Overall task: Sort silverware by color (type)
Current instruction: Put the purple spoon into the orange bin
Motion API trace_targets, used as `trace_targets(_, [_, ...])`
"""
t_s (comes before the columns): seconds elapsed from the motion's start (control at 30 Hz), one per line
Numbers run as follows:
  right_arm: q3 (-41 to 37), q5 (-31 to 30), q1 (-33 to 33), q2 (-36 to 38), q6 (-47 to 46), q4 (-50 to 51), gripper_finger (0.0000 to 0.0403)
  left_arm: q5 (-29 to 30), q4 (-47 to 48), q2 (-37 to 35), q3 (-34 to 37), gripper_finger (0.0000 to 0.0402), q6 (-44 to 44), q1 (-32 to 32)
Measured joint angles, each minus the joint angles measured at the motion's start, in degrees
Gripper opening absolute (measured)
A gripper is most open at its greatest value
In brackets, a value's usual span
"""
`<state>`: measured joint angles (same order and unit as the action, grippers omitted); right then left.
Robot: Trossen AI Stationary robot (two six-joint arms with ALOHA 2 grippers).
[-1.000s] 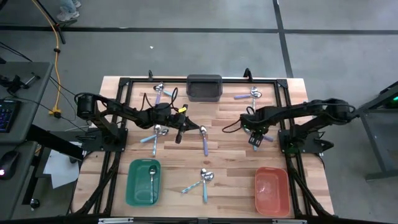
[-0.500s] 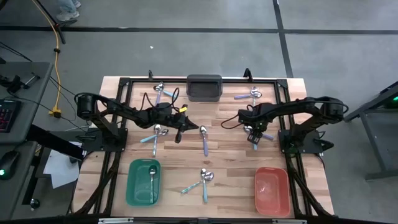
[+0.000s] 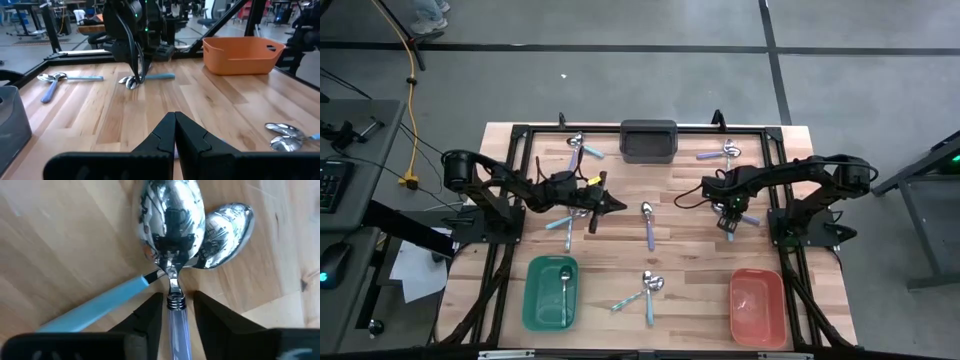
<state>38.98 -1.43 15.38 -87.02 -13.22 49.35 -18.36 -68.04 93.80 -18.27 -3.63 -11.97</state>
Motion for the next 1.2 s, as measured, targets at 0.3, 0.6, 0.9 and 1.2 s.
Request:
trace_targets(0.3, [0.50, -0.13, 0.07, -0.12, 0.22, 0.56, 0.0010, 0.62, -0.47, 0.00, 0.63, 0.0000, -0.06, 1.03])
trace_targets(0.6, [6.74, -1.03, -1.42, 2.96, -4.63, 8.28, 0.0016, 1.03, -0.45, 0.00, 0.64, 0.0000, -1.17, 2.75])
trace_targets(0.9, [15.62, 2.11, -6.00, 8.66, -14.08, 18.01, 0.0010, 1.32, -1.20, 0.00, 0.62, 0.0000, 0.10, 3.22])
trace_targets(1.2, [21.21, 2.69, -15.80, 12.91, -26.90, 19.61, 0.0011, 3.61, -1.26, 0.00, 0.60, 0.0000, -1.41, 4.20])
